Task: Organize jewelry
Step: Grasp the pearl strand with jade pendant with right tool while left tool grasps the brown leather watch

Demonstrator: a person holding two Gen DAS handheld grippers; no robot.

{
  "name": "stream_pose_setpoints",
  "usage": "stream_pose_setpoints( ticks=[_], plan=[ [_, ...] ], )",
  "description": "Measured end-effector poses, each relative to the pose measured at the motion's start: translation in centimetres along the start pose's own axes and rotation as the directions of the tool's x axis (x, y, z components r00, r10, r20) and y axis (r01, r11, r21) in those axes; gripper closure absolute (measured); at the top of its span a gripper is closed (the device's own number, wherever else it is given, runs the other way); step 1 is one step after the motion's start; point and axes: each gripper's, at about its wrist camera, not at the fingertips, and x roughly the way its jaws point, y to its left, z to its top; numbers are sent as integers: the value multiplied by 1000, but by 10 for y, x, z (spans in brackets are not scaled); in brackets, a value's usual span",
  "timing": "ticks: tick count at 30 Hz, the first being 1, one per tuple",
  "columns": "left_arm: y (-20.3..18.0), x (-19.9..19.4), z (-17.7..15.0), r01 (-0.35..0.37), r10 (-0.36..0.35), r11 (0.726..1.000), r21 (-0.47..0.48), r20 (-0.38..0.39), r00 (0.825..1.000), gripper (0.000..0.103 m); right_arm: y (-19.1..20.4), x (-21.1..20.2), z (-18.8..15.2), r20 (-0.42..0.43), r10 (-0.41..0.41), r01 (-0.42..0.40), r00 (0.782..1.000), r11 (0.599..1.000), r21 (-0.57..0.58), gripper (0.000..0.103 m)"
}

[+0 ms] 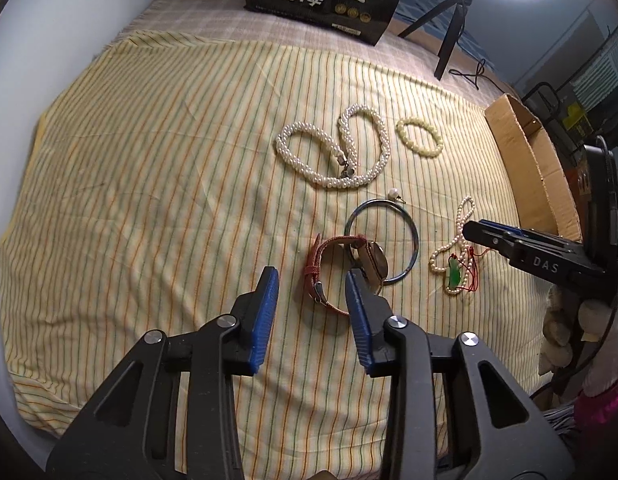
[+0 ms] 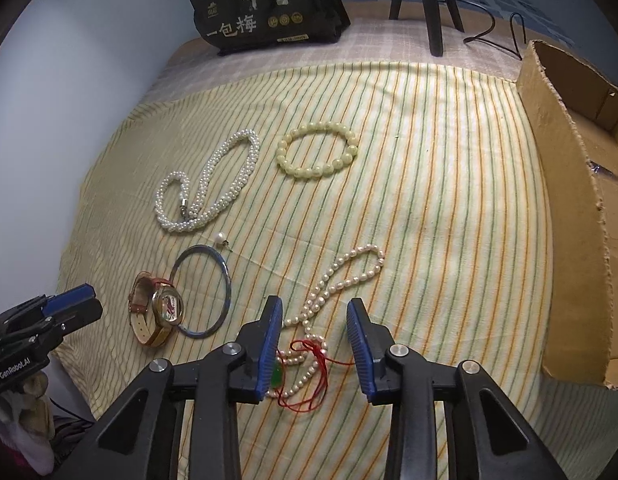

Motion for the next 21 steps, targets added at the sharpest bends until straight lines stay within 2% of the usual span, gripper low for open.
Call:
stream_pose_setpoints(
  ticks=[6,13,14,21],
  plan=[
    [1,13,3,9,-9,1000,-18,-29,1000,68,2,12,5,-17,-4,5,1000,1000,21,70],
    [1,31,3,-15,14,1000,-13,-64,998,71,12,22,8,-15,-64,64,998,998,-28,74],
    [1,33,3,-19,18,1000,-12,-70,997,74,13,23,8,-14,-69,68,998,997,-33,75],
    [6,54,0,-50,49,999,-9,-119,992,80,11,24,8,11,-89,89,996,995,-46,90]
  ],
)
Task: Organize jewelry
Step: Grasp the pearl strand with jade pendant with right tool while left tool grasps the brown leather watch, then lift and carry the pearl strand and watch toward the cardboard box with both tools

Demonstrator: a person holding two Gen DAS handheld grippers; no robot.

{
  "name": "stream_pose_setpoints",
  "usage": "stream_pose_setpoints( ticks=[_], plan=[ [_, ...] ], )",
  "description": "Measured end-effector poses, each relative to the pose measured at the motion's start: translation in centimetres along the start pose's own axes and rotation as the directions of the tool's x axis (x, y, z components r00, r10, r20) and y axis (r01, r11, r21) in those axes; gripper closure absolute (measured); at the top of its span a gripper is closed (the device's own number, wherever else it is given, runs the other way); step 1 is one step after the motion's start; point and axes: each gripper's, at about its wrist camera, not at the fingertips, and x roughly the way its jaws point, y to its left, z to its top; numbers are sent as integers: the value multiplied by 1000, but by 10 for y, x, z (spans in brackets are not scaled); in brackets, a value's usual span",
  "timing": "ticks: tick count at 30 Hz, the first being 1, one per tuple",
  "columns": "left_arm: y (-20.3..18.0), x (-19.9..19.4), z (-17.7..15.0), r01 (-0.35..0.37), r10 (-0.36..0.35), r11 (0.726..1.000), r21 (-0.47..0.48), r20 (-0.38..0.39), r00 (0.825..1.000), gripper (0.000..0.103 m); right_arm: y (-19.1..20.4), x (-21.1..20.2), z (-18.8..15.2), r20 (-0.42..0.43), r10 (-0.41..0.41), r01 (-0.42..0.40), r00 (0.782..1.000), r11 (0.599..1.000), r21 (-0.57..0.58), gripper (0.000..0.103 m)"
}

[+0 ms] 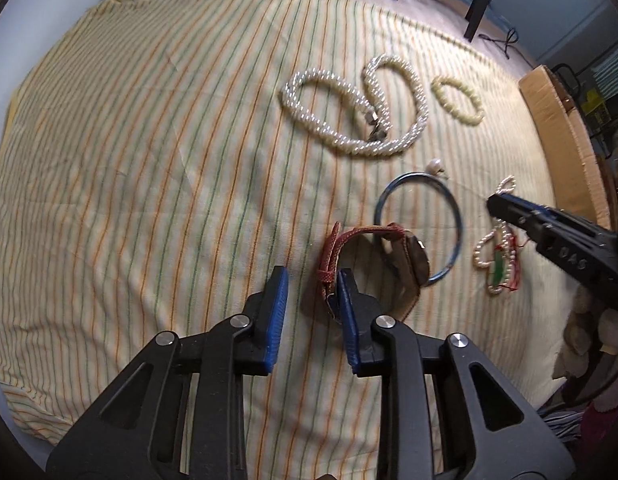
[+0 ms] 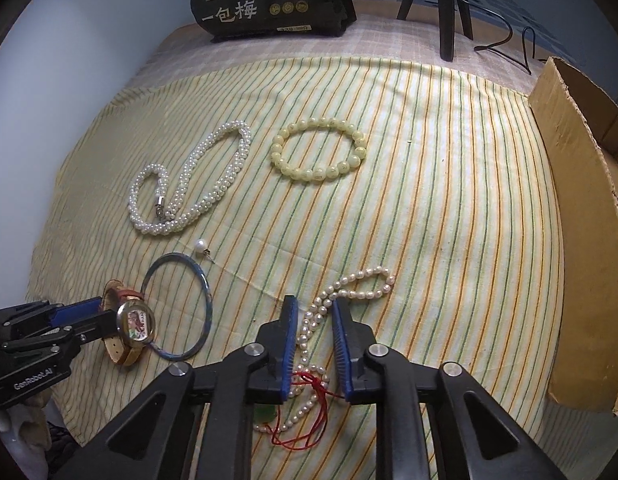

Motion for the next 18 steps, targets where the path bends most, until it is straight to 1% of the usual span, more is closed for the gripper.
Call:
stream_pose_setpoints(
  ticks=[1,3,4,6,10,14,18],
  plan=[
    [0,0,0,-4,4,1000,3,2,1000,82,0,0,0,3,-2,2,1000,1000,0,94],
    [-1,0,0,-4,4,1000,7,7,1000,92,0,-1,-1,12,-3,3,1000,1000,-3,98],
    [-1,-1,0,4,-4,1000,2,6,1000,95,0,-2,-1,15,0,0,1000,1000,-2,101],
    [-1,-2,1,7,-7,1000,-5,10,1000,95,-2,-3,0,23,15,-15,1000,1000,6,101],
    [-5,-12,0,-8,8,1000,1,43,999,96,-2,-13,0,48,57,-58,997,998,18,101],
    [5,-32,0,8,-6,1000,-24,95,995,96,5,-33,2,100,85,-86,991,996,5,102],
    [12,-56,-1,25,-19,999,-40,155,988,96,11,-55,4,152,114,-115,982,993,-5,101]
  ],
)
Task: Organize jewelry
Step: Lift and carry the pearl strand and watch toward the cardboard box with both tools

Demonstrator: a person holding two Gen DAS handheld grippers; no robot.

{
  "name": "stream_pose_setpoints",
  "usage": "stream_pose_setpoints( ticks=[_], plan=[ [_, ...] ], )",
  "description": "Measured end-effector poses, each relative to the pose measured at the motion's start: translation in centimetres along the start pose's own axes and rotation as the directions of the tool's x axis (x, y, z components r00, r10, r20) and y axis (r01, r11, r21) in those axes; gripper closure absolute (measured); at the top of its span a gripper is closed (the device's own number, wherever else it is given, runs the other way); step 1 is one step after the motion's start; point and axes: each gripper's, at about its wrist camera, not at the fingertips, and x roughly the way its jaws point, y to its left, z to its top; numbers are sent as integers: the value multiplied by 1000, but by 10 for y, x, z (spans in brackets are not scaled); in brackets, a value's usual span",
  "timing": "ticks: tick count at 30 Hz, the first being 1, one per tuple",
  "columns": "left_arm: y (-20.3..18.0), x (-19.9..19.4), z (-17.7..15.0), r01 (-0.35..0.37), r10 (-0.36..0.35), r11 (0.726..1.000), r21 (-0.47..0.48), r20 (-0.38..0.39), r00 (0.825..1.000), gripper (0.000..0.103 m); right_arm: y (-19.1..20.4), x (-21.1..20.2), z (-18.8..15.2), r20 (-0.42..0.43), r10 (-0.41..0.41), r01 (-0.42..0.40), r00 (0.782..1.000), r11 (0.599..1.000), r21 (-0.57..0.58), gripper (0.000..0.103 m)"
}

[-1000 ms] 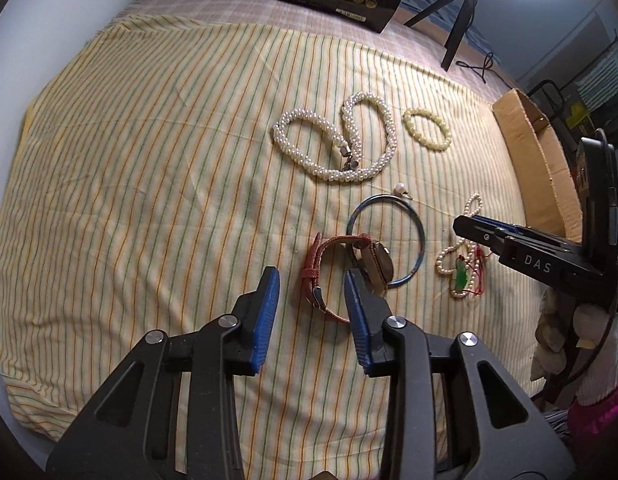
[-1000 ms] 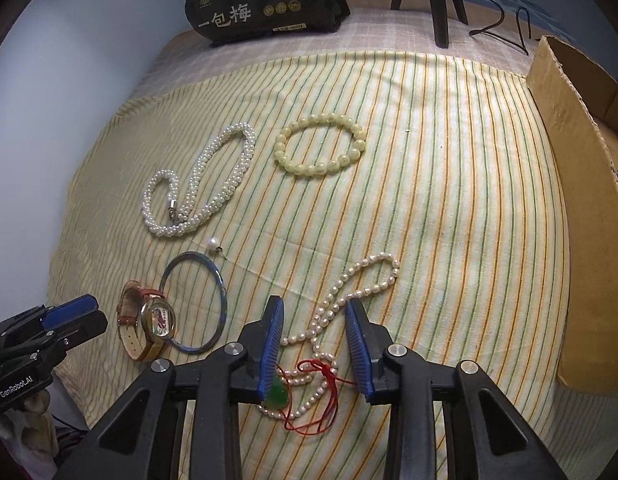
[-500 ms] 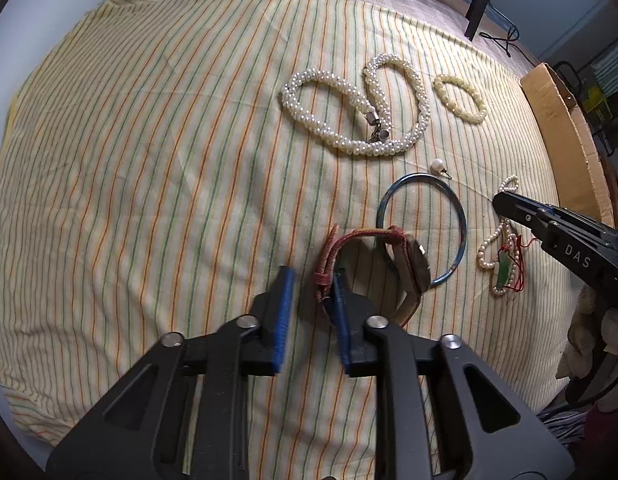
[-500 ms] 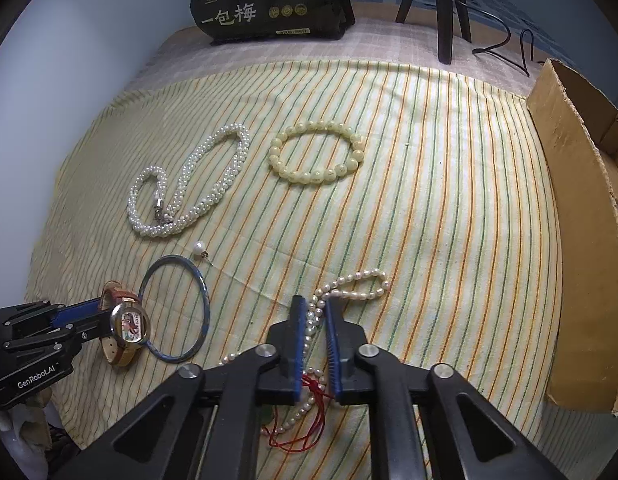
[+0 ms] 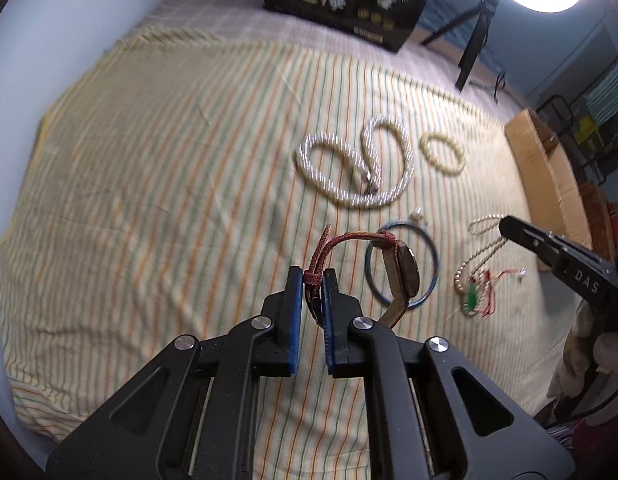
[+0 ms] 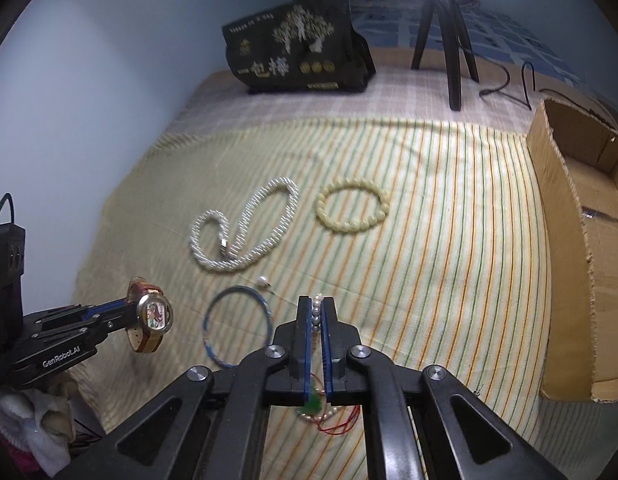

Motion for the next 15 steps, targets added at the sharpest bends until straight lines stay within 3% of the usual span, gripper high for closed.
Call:
stream_pose_setpoints(
  ticks=[7,15],
  plan=[
    [-11,-29,13,16,-16,1000,1,102,995,96,14,-37,6,89,6,-3,996,1000,-27,101],
    [-27,-52,22,50,-51,999,13,167,985,96,23,-82,17,206,-1,15,979,998,-63,101]
  ],
)
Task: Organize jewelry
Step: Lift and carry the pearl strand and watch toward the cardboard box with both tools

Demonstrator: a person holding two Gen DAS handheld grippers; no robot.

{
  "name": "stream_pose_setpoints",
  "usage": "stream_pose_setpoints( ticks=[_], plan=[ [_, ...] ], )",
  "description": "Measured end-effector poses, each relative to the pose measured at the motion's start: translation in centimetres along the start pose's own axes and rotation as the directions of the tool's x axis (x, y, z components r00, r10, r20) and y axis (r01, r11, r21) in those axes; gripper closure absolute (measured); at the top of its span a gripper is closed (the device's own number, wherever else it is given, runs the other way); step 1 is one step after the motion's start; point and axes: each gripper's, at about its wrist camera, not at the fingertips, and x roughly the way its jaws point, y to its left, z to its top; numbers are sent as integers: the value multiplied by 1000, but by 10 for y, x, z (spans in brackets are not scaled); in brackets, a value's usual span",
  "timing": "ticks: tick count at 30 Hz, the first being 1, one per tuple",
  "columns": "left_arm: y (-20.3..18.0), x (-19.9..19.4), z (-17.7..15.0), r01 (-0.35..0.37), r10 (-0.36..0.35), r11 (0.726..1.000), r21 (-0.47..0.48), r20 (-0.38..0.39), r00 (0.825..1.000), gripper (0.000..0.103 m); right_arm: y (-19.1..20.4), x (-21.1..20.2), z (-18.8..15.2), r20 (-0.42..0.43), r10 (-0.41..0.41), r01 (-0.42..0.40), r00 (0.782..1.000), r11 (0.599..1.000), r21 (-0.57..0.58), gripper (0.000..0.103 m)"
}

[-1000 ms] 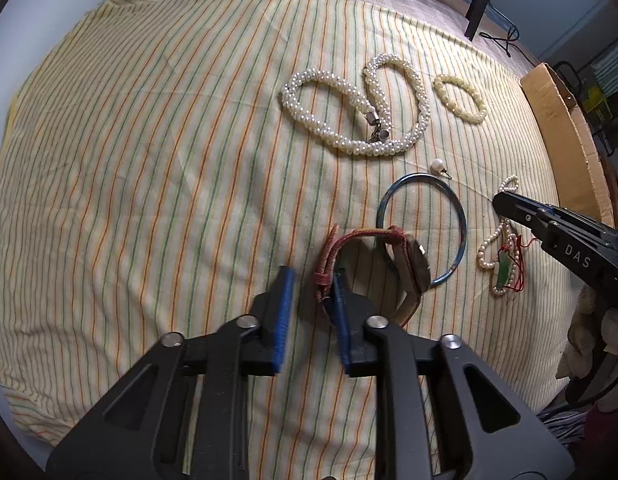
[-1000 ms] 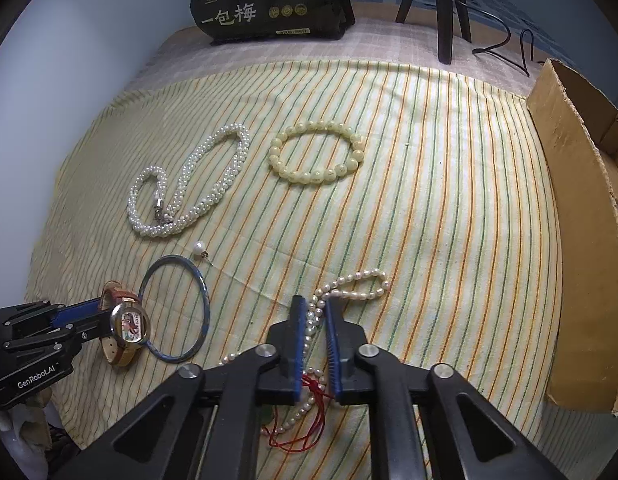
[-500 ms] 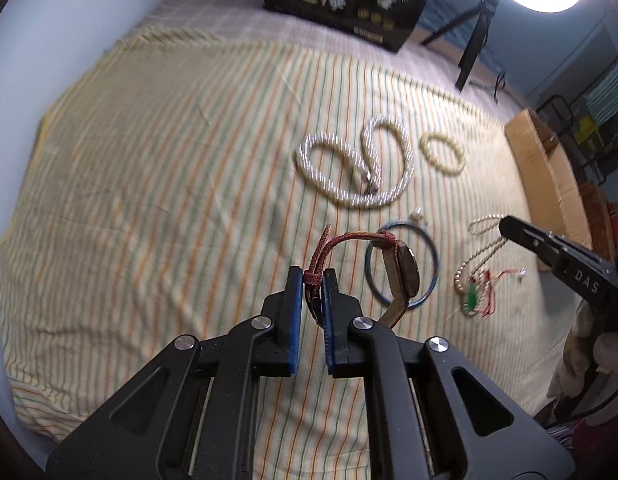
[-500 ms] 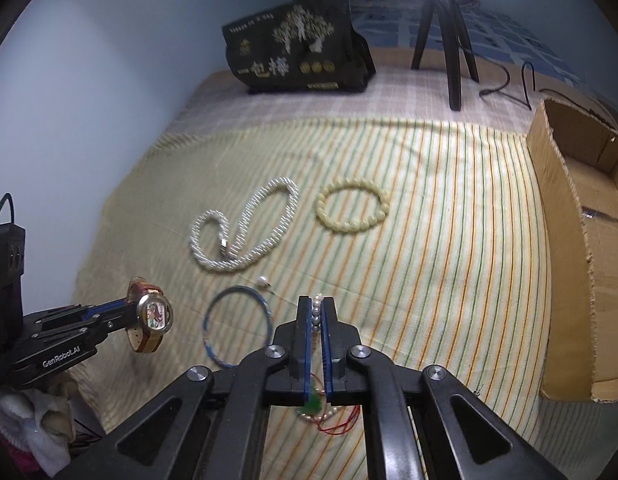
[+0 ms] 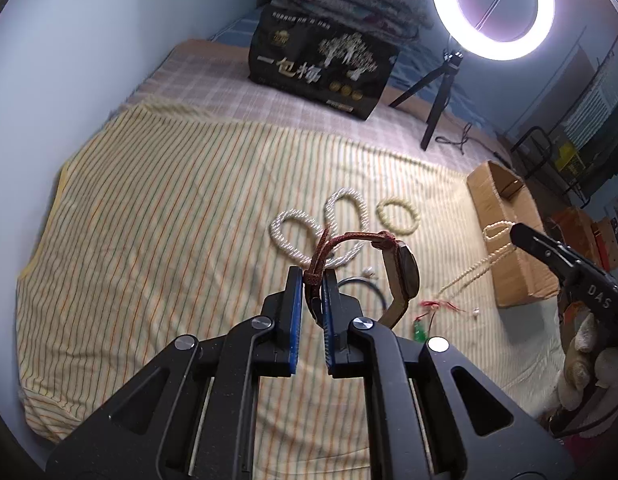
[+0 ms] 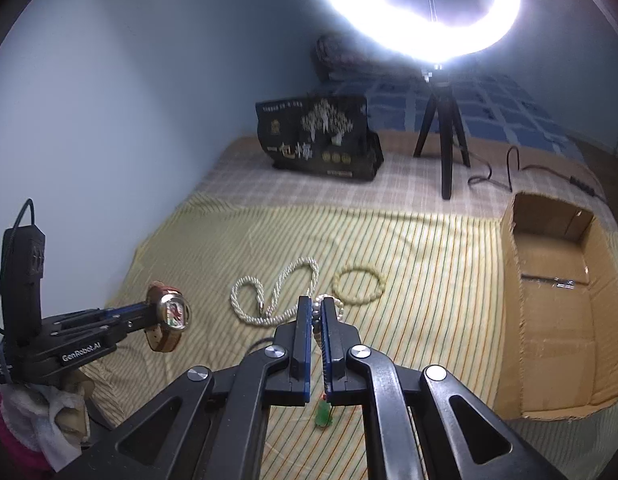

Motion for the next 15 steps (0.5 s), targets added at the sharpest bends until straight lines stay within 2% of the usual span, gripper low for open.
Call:
stream_pose_setpoints(
  ticks=[15],
  plan=[
    [-50,-16,10,37,-42,996,75,69,997,96,-13,-55,24,143,2,-4,990,1000,15,101]
  ],
)
